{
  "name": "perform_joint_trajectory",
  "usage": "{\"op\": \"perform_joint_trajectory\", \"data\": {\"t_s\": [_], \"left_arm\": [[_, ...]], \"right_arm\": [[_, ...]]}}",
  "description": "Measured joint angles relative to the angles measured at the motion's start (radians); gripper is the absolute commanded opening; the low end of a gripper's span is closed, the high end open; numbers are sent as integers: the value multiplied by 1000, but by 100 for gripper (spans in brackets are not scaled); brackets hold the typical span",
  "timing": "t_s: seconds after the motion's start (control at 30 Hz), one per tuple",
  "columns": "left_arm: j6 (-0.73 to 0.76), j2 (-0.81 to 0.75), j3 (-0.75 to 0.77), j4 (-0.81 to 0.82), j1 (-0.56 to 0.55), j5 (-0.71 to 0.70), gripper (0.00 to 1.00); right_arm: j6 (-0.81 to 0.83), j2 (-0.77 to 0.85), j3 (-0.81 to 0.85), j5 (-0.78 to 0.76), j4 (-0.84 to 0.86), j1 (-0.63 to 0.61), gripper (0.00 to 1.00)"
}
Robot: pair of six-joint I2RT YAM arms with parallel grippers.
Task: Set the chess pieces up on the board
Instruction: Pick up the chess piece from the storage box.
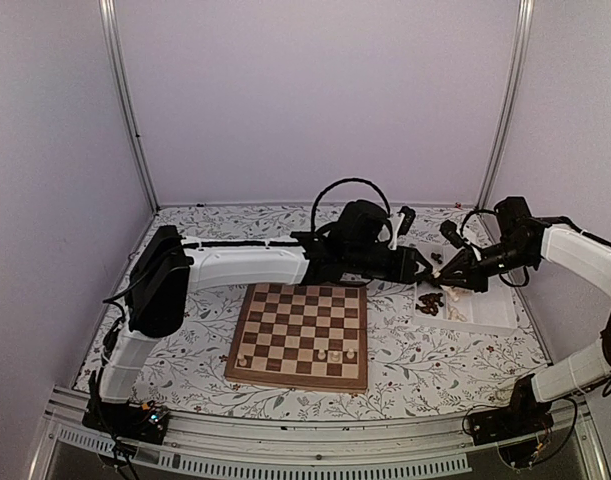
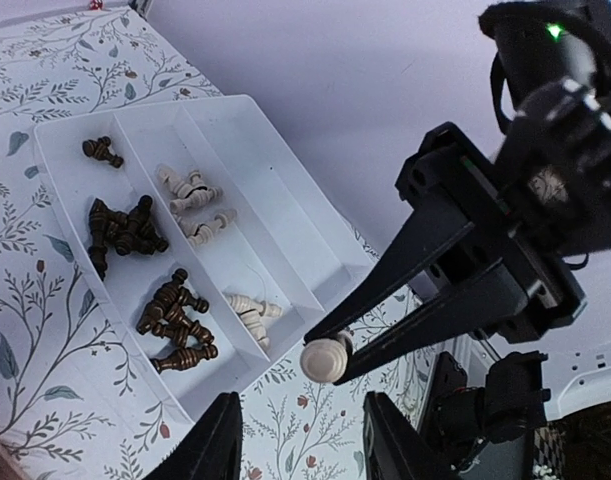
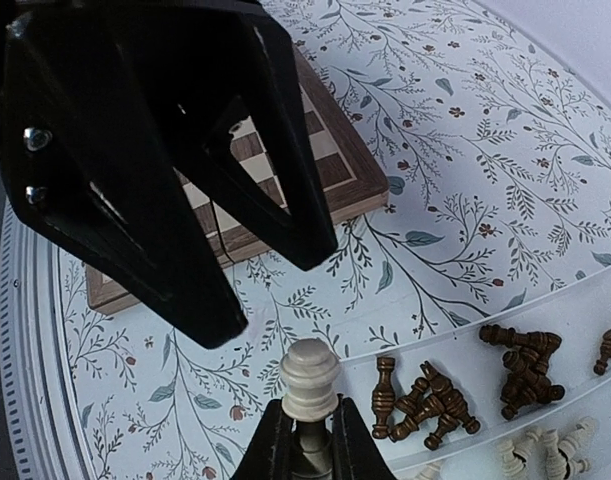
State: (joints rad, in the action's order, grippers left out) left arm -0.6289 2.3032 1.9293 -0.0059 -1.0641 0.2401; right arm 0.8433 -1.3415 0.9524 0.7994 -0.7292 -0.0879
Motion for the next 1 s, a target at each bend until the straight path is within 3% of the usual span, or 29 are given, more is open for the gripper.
{"op": "perform_joint_trajectory", "data": {"t_s": [0.4, 0.7, 0.77, 0.9, 1.0], "left_arm": [[-45, 23, 35, 2, 0, 72, 34], [-67, 54, 49, 17, 0, 114, 17], [-69, 54, 51, 20, 0, 119, 12], [-71, 54, 51, 23, 0, 123, 8], [-71, 51, 43, 28, 1, 118, 7]], "right_arm": [[19, 38, 0, 4, -25, -56, 5], [20, 38, 0, -6, -34, -71, 7], [19, 38, 0, -5, -34, -72, 11], [14, 38, 1, -3, -39, -72, 37], [5, 38, 7, 14, -63, -68, 46]]}}
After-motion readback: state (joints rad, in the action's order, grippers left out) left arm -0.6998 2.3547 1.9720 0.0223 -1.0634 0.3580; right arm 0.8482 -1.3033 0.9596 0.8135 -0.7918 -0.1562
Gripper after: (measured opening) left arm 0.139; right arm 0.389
